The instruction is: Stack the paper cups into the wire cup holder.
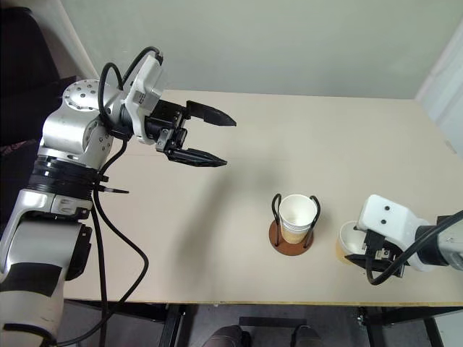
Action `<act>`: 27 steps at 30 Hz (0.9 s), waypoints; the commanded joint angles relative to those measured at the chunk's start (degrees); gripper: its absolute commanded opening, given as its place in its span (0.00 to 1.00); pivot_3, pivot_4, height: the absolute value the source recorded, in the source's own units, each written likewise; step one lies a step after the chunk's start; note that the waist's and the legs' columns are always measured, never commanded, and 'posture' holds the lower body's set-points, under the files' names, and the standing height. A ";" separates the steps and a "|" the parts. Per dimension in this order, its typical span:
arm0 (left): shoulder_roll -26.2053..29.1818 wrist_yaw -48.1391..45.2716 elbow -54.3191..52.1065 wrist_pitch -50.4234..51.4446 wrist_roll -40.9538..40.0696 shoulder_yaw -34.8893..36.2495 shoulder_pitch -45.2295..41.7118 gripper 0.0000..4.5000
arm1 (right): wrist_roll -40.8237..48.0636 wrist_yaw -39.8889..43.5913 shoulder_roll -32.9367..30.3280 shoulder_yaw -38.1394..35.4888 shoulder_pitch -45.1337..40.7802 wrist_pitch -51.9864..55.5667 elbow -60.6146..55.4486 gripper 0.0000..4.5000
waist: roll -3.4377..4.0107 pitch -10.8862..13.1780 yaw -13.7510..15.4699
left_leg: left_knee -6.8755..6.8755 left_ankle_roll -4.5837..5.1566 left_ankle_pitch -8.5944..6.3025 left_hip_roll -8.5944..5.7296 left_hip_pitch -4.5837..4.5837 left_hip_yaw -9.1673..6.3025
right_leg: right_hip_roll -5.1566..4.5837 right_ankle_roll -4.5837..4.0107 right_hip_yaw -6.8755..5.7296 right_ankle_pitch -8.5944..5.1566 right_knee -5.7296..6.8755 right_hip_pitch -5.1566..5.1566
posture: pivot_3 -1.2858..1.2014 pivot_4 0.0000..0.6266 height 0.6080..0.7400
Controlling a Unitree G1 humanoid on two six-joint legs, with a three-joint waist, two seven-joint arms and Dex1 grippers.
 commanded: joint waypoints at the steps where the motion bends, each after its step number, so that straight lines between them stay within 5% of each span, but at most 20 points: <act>1: 0.65 -1.57 -3.21 1.07 0.24 3.48 0.28 1.00 | -5.58 0.89 0.49 7.20 -1.78 -5.02 1.65 0.73 | 0.00 -0.01 -0.05 | 0.00 0.00 0.00 -0.01 0.01 0.02 | 0.01 0.00 -0.01 0.00 0.02 0.00 | 0.52 0.24 1.00; 3: 0.59 -1.63 -3.96 1.17 0.66 4.00 0.77 1.00 | -7.82 1.24 0.78 10.25 -2.61 -6.59 2.79 0.73 | 0.01 -0.01 -0.08 | 0.01 0.00 0.00 -0.01 0.01 0.06 | 0.00 0.00 0.00 0.00 0.01 0.00 | 0.52 0.24 1.00; 6: 1.29 -1.80 -5.33 0.98 1.09 3.80 1.79 1.00 | -11.21 2.18 1.80 13.85 -4.23 -9.42 5.63 0.60 | -0.01 0.00 -0.10 | 0.03 0.01 0.00 -0.01 0.03 0.04 | -0.03 0.01 0.00 0.01 0.00 0.03 | 0.52 0.24 1.00; 14: 7.17 -1.84 -4.97 -0.34 0.17 -3.62 -0.06 1.00 | -16.27 8.23 3.50 17.47 -9.91 -16.22 14.88 0.00 | -0.01 0.00 -0.22 | -0.01 0.01 0.00 0.00 0.03 -0.01 | -0.02 -0.02 -0.02 0.03 -0.02 0.04 | 0.52 0.24 1.00; 18: 8.59 -1.84 -3.79 -0.16 -1.50 -6.06 -2.50 1.00 | -16.42 11.81 3.13 15.63 -10.73 -18.37 18.11 0.00 | -0.02 0.01 -0.22 | -0.01 0.03 -0.01 -0.01 0.00 0.00 | -0.05 -0.04 -0.02 0.04 -0.07 0.05 | 0.52 0.24 1.00; 27: 9.27 -1.84 -1.61 2.96 -4.96 -6.06 -6.68 1.00 | -7.37 24.21 -3.47 -5.75 -15.41 -13.67 15.58 0.00 | 0.01 0.02 -0.42 | -0.17 -0.03 -0.06 0.01 -0.01 0.01 | -0.04 -0.32 -0.05 -0.13 -0.08 0.00 | 0.52 0.24 1.00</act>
